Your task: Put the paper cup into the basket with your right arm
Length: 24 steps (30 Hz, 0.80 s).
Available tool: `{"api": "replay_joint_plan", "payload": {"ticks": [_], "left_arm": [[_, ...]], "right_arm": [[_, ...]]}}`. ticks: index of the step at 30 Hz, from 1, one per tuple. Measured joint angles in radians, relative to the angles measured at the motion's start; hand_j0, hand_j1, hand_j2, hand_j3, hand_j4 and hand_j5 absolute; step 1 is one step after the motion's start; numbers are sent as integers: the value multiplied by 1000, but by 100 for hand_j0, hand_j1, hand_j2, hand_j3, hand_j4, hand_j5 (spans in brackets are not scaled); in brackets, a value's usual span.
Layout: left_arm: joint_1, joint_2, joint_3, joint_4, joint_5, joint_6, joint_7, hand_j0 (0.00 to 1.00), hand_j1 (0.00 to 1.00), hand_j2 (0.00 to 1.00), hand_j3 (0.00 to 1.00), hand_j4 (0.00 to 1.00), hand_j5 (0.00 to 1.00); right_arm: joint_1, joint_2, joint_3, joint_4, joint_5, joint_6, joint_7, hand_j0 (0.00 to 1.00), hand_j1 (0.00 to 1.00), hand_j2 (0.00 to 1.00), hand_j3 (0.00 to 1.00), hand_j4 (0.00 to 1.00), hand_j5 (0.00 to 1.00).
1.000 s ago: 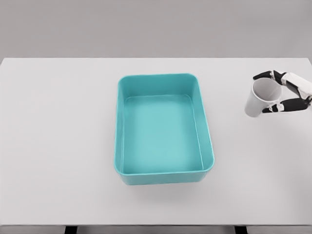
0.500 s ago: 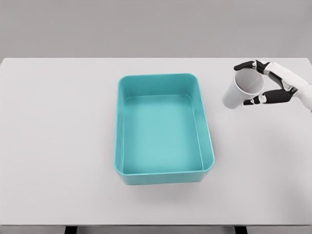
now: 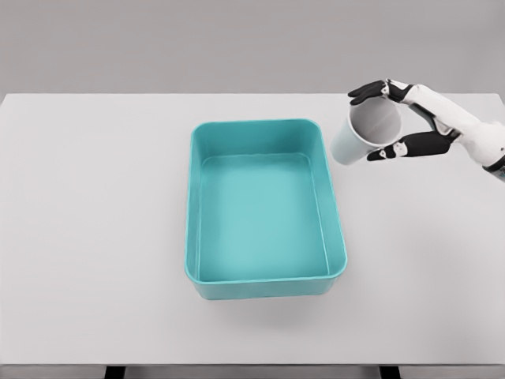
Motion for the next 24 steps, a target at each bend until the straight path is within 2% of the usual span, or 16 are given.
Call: {"api": "replay_joint_plan", "payload": {"ticks": [14,24], "left_arm": [[0,0,0,0,0,0,0,100,100,100,100,100,100],[0,0,0,0,0,0,0,100,100,100,100,100,100]], "right_arm": [[-3,139,23,-45,92,-1,0,68,68,68,68,68,68],[-2,229,36,-109,364,-2,0,68,68,68,68,68,68]]}}
